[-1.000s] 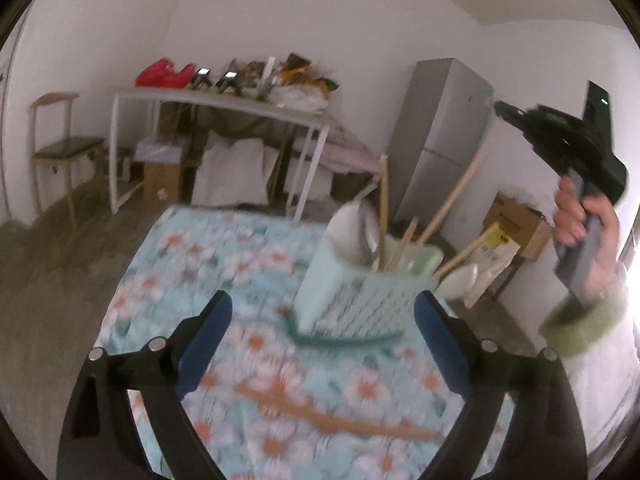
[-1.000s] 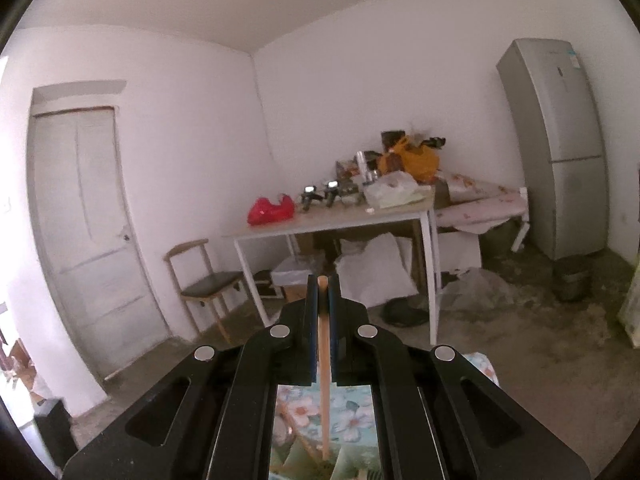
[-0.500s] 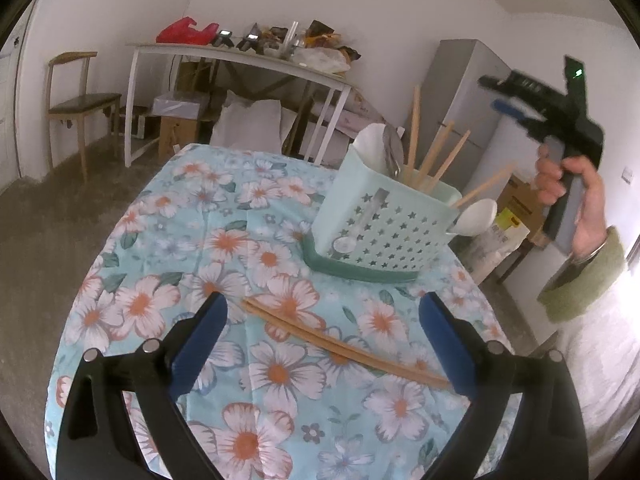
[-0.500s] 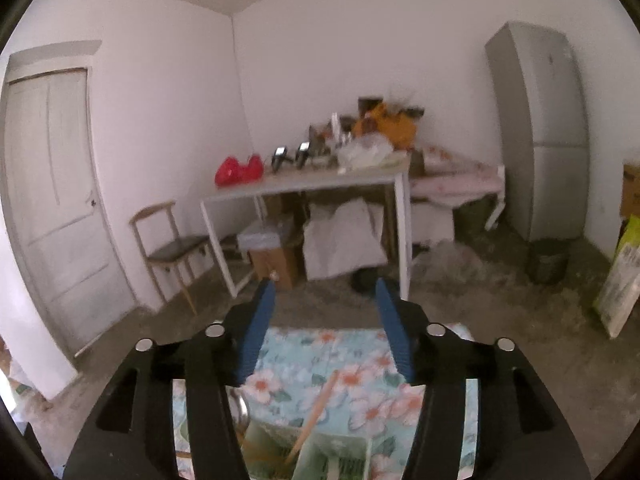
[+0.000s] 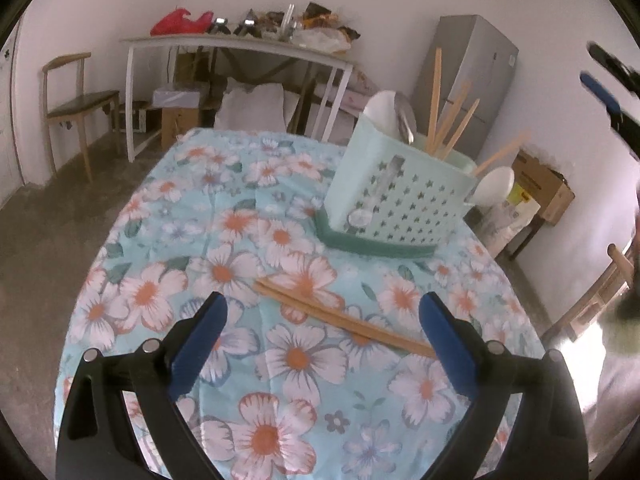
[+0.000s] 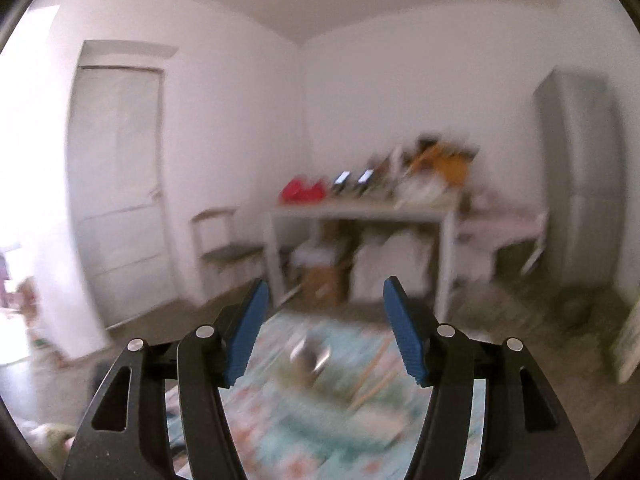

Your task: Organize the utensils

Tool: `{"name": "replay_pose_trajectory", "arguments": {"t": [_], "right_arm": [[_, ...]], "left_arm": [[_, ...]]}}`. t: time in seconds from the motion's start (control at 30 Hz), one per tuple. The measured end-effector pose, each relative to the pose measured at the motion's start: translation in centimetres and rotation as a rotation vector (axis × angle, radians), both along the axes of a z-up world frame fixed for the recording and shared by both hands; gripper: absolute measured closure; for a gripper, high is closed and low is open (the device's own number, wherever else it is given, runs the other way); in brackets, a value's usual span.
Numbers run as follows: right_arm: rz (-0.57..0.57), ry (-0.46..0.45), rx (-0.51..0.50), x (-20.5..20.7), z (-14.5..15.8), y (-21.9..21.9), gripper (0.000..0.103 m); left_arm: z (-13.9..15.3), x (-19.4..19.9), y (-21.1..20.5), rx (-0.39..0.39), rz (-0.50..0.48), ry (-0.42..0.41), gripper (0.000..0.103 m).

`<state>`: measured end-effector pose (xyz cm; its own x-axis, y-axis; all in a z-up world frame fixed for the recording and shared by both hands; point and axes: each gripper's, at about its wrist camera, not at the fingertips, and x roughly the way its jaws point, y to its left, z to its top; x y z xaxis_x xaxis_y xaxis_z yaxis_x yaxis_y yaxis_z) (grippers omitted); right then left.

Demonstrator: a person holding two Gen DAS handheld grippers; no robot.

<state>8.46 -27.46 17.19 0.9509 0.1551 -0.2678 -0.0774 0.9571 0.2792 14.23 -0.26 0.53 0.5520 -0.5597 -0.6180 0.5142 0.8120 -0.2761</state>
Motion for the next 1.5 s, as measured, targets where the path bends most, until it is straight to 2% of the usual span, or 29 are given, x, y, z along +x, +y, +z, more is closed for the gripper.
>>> {"name": "replay_pose_trajectory", "arguments": {"t": [0.07,0.13,0.27,0.37,0.57,0.83,1.0,1.17,1.33,1.47,1.5], "right_arm": [[0.108,0.113,0.107,0.6,-3.2,1.1,0.045],[0.158,0.227,0.149,1.3,-6.6,2.7,0.049],[0.203,0.508,0.238,2.6,-15.0,5.9,0.055],[0.171,0.610,0.259,2.6,-18.4,6.3,0.057],[0.115,0.653,0.387,1.9,-20.7,3.6,0.056],[0.080,0.717,0.454,0.6,-22.8,1.5,0.055],[0.085,0.718,0.489,0.4,-23.3,1.0,0.055],[0.090,0.716,0.501,0.3,-23.4,0.8,0.055],[0.091,0.713,0.515,-0.4,-23.2,0.2,0.055],[0.090,0.710,0.521,-0.5,-23.1,0.0,0.055],[0.089,0.708,0.522,-0.6,-23.0,0.0,0.055]], "left_arm": [[-0.5,0.1,-0.2,0.005,-0.002,0.019,0.009],[-1.0,0.1,-0.3,0.011,-0.004,0.036,0.009],[-2.4,0.4,-0.8,0.038,-0.003,0.098,0.009],[-3.0,0.3,-1.1,0.063,-0.005,0.126,0.009],[-3.9,0.3,-1.8,0.060,-0.017,0.176,0.009],[-5.1,0.7,-3.4,-0.023,-0.074,0.303,0.024],[-5.9,1.5,-3.3,-0.112,-0.056,0.393,0.042],[-7.2,2.7,-3.1,-0.252,-0.045,0.513,0.055],[-8.0,2.8,-4.1,-0.289,-0.055,0.557,0.069],[-8.6,2.9,-4.5,-0.304,-0.045,0.588,0.090],[-8.8,2.9,-4.5,-0.312,-0.039,0.597,0.091]]}}
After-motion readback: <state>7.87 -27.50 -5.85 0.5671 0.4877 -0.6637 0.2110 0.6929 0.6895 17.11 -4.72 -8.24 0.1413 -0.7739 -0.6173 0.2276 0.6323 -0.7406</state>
